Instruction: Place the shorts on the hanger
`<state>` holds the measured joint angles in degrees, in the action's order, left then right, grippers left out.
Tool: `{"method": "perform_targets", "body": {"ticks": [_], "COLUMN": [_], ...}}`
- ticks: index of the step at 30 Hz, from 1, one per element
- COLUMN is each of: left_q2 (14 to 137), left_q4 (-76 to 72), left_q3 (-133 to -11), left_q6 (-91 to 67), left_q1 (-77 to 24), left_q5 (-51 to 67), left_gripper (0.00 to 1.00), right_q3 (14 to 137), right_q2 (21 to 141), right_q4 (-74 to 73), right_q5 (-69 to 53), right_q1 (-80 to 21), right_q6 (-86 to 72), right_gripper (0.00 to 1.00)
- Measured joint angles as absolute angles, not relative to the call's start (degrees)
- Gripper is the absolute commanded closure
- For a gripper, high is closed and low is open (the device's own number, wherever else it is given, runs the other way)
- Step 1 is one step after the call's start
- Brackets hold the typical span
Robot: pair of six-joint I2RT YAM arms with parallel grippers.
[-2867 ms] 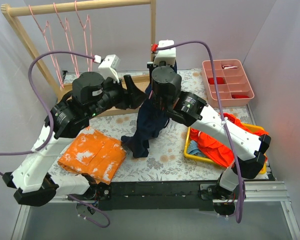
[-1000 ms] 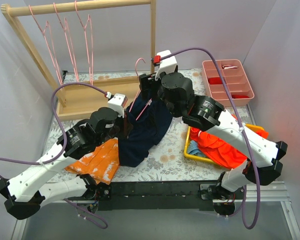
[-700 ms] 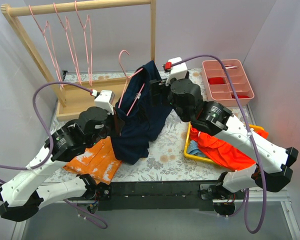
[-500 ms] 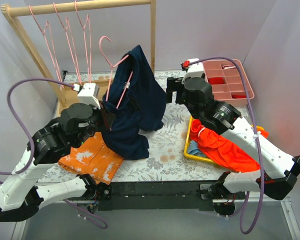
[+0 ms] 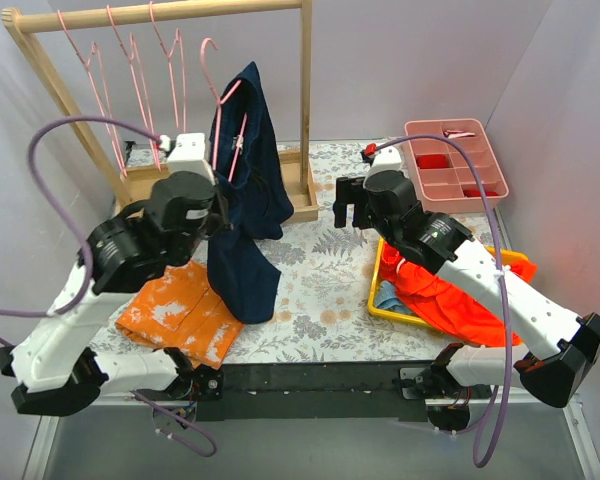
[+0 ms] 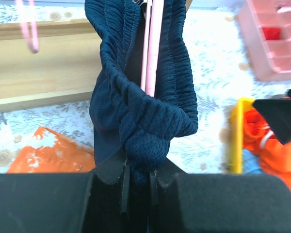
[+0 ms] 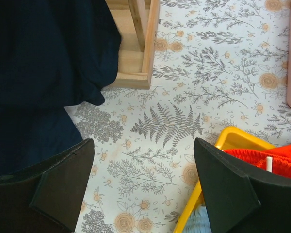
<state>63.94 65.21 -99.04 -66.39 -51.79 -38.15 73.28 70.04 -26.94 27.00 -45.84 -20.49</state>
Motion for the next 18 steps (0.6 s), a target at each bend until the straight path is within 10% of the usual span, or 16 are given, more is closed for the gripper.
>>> {"method": "perform_targets", "body": {"ticks": [18], "left_q2": [84.6], "left_q4": [54.4], "left_q3": [-111.9], "left_q6": [-55.0], "left_q1": [-36.4], "left_q5": [-26.1], "left_gripper": [1.00], "right_q3": [70.3], "right_q2": [67.5], "right_q4": [-26.9], "right_q5": [22.9], "right_q1": [-45.8], "right_q6": [-23.0], "right_gripper": [0.11]}}
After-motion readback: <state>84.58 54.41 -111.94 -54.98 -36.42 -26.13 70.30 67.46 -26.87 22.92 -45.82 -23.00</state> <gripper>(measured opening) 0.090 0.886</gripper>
